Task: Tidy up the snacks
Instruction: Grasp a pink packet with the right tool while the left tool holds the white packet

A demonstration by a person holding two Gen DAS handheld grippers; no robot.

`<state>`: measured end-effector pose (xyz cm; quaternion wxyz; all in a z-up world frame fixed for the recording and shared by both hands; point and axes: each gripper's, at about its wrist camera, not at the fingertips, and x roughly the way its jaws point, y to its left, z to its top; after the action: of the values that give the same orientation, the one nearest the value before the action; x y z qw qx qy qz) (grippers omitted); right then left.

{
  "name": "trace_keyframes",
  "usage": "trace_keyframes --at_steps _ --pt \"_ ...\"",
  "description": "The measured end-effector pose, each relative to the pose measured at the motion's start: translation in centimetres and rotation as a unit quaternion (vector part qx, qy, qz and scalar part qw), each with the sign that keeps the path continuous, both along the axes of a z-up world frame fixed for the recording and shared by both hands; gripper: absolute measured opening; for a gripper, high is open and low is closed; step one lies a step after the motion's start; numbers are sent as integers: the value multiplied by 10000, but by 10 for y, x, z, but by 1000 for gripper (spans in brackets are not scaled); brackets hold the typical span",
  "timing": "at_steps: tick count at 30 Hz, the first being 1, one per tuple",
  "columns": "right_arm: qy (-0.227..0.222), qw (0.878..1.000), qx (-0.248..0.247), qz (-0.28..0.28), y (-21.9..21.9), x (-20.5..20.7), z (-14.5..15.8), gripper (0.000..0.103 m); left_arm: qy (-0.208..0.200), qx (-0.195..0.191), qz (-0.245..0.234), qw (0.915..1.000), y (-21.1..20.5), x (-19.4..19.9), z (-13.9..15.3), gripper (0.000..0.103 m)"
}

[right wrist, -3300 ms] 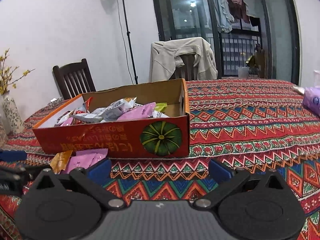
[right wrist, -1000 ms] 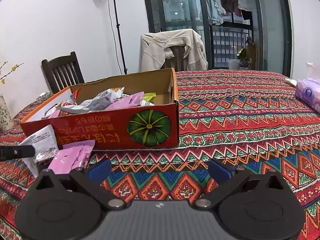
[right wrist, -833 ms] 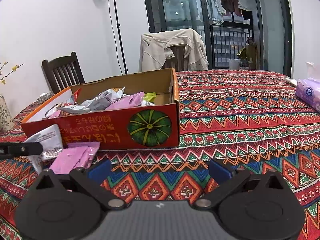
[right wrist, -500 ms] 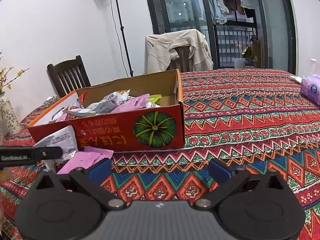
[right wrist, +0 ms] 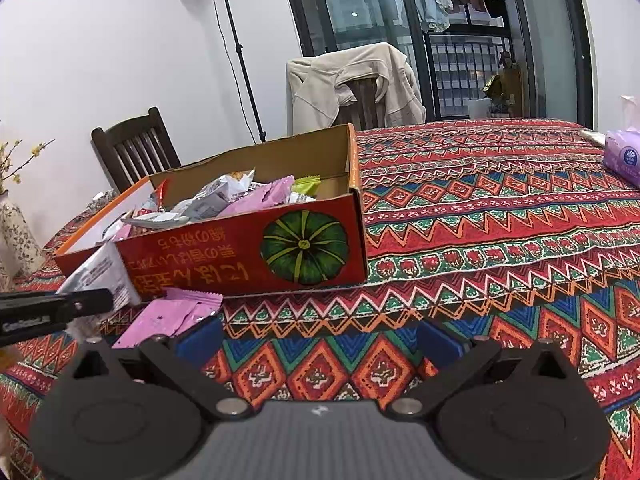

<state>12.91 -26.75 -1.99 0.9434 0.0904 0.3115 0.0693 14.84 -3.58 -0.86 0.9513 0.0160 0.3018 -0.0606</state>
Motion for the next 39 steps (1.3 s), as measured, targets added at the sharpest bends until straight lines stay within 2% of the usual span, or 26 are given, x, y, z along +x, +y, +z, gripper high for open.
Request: trace_keyframes --at_steps 10,15,19,22,26,32,37,39 --pt "19 10000 -84 39 6 3 -3 103 -292 -30 364 9989 39 -28 5 15" --pt "10 9996 -274 72 13 4 -3 103 -486 266 709 9959 51 -34 1 15" --pt "-115 9976 -664 159 30 2 2 103 -587 144 725 9955 60 -38 -4 15" --pt "-185 9972 -668 293 49 0 11 103 -697 112 711 9950 62 -40 -6 15" --pt "-195 9942 -917 521 86 4 18 103 -742 -68 629 9952 66 -43 -7 15" --pt "185 9935 -978 556 132 28 16 103 -759 -346 728 9939 75 -44 -7 15" --pt "568 9882 -1386 335 153 42 -1 103 -778 -536 768 9926 82 -45 -6 15" --pt "652 9916 -1101 201 148 43 -3 103 -745 -624 798 9921 86 -44 -6 15"
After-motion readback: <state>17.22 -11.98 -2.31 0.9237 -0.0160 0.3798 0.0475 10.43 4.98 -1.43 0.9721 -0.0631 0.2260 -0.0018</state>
